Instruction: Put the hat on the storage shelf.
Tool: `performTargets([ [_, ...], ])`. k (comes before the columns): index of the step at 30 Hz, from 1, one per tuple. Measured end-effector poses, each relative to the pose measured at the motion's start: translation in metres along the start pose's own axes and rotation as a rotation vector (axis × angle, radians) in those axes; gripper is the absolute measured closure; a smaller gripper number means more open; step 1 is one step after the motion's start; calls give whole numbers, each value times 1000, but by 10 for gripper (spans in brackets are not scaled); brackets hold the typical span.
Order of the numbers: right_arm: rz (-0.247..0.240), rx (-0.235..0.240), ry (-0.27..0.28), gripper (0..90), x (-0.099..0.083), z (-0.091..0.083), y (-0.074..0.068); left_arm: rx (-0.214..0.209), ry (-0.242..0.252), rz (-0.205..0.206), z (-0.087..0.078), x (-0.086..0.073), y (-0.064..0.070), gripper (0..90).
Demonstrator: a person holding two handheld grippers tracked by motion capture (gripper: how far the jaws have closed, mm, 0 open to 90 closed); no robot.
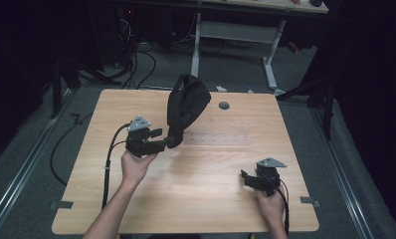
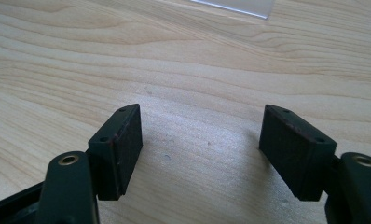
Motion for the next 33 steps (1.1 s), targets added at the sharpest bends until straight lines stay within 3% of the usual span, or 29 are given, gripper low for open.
performTargets([
  [17,0,0,0,300,0,0,0,-6,8,-2,-26,-4,-1,369],
  [33,1,0,0,300,0,0,0,16,15,-4,-46,-13,0,341],
])
Point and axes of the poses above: each handheld gripper's, and its own axes: z roughly forward along the jaws, x roughly out of its top, y roughly to its right, the point moved 4 cm from there along z, roughly forward along the jaws, and after that the axes turned 2 degrees about -x, right-handed, at the moved point
